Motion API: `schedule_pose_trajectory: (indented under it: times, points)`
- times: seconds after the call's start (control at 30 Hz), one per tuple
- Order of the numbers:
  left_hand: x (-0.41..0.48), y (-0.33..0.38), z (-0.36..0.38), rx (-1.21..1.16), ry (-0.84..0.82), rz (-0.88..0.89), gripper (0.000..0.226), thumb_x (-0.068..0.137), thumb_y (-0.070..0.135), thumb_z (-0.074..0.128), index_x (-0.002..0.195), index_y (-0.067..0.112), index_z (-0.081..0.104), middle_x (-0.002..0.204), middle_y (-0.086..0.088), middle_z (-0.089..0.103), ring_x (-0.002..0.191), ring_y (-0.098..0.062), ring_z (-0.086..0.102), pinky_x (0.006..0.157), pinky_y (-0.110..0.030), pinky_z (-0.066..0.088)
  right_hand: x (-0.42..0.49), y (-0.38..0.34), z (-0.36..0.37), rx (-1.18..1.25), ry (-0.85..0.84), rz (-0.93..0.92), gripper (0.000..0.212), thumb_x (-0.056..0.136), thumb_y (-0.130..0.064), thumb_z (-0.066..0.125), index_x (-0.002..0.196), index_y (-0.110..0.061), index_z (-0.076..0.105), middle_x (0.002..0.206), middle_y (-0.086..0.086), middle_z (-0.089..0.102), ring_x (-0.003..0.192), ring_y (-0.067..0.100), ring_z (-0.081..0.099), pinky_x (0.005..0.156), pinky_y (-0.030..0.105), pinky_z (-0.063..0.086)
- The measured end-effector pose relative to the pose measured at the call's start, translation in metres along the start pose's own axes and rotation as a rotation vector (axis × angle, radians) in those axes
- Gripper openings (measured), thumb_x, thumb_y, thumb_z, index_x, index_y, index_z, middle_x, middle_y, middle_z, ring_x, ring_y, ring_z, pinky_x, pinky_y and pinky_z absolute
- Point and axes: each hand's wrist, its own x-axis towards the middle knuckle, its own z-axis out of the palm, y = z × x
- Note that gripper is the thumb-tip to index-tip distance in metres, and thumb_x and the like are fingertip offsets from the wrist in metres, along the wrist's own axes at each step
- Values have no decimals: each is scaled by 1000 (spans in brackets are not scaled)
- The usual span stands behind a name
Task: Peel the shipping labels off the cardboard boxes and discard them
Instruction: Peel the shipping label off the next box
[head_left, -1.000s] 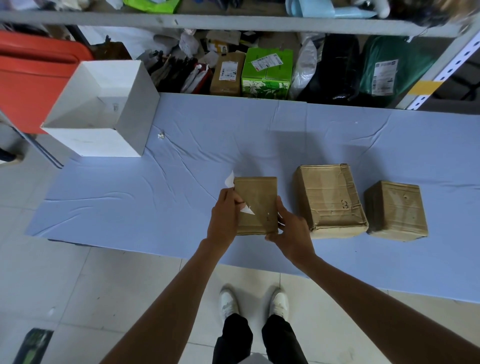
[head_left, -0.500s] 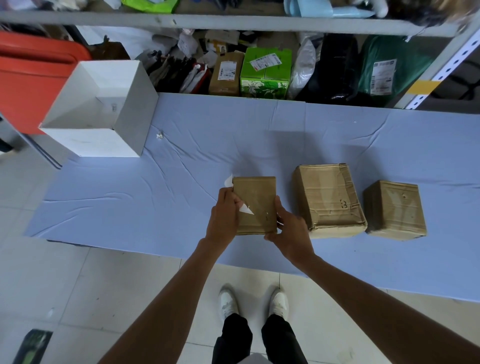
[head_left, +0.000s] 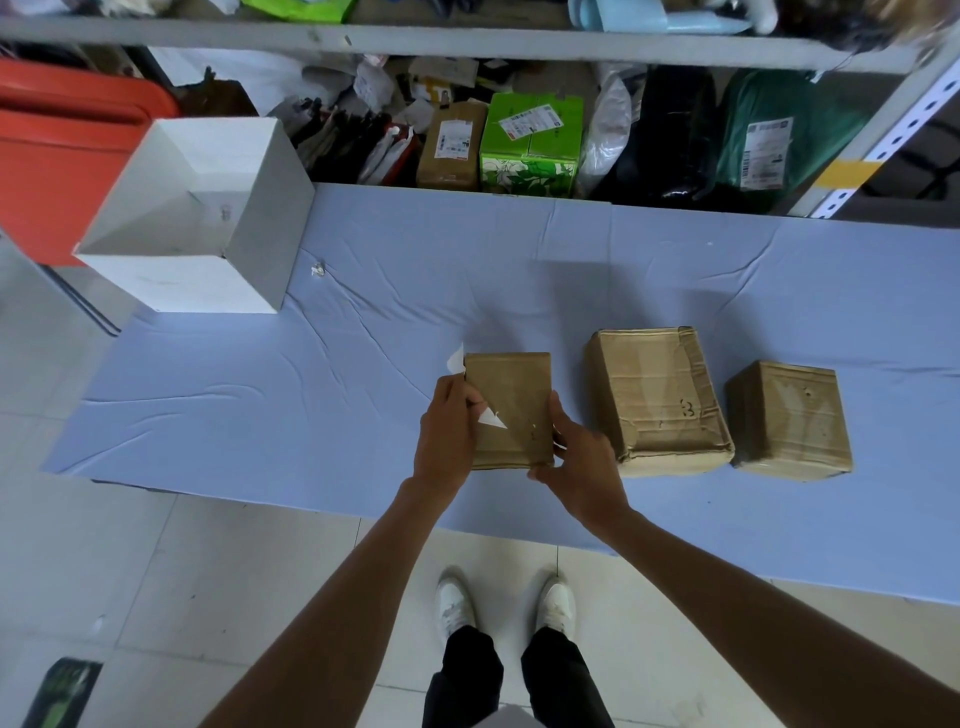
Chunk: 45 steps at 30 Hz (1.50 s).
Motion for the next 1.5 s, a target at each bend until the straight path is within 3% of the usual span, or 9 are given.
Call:
schedule_pose_trajectory:
  times: [0.2, 0.37, 0.47, 0.63, 0.83, 0.9, 1.13, 1.3, 1.5]
  points:
    - [4, 0, -1, -27, -62, -108, 14, 96, 9, 45, 86, 19, 49, 92, 16, 42, 76, -7, 54, 59, -11, 44, 1, 0, 0, 3, -4, 8, 106, 71, -13, 81, 152, -27, 14, 112, -1, 68, 95, 15, 67, 79, 25, 55]
    - [4, 0, -3, 2, -82, -61, 8, 95, 8, 48, 88, 12, 51, 106, 6, 44, 80, -8, 51, 59, -4, 39, 2, 2, -1, 8, -3, 12, 107, 69, -12, 81, 151, -29, 14, 108, 0, 68, 93, 18, 67, 80, 31, 58]
    - [5, 0, -5, -31, -98, -75, 7, 93, 11, 46, 90, 10, 52, 101, 10, 44, 82, -11, 51, 58, -2, 39, 4, 3, 0, -3, -3, 1, 110, 66, -11, 82, 151, -29, 14, 105, 2, 69, 91, 20, 68, 80, 38, 58]
    - [6, 3, -8, 9, -132, -9, 39, 76, 23, 32, 98, 5, 58, 106, 7, 42, 88, -10, 45, 72, -5, 37, 4, 5, 1, -7, -6, 1, 111, 67, -12, 82, 151, -31, 13, 106, 2, 69, 92, 19, 67, 79, 37, 59]
    - [9, -2, -5, -119, -159, -186, 6, 93, 7, 42, 93, 4, 48, 93, 13, 44, 76, 2, 53, 57, -2, 39, 6, 4, 0, -32, -12, -1, 111, 67, -12, 82, 152, -26, 12, 109, 3, 69, 96, 21, 67, 82, 37, 58]
    - [9, -2, -5, -153, -175, -217, 4, 93, 6, 42, 93, 5, 46, 91, 14, 46, 74, 6, 52, 56, -5, 40, 7, 4, 0, -27, -15, 6, 111, 67, -11, 82, 152, -28, 12, 108, 3, 69, 95, 21, 67, 82, 38, 58]
    - [6, 6, -11, -53, -200, -117, 8, 92, 6, 43, 85, 5, 43, 101, 5, 42, 76, -11, 48, 60, -9, 38, 8, 4, 1, -19, -19, 12, 113, 65, -11, 83, 151, -32, 12, 108, 0, 69, 95, 19, 67, 82, 39, 58]
    - [8, 9, -12, -61, -188, -87, 14, 88, -2, 46, 78, 8, 43, 105, -7, 42, 79, -20, 49, 72, -31, 45, 8, 4, 0, -19, -26, 8, 111, 67, -12, 82, 151, -30, 12, 108, 2, 69, 95, 20, 67, 82, 39, 58]
    - [7, 1, -10, -79, -156, -24, 7, 90, 10, 59, 88, 10, 52, 104, 3, 45, 77, 0, 53, 64, -9, 43, 9, 4, 0, -24, -39, 23, 109, 69, -13, 82, 151, -30, 11, 112, 1, 67, 99, 19, 66, 84, 35, 57]
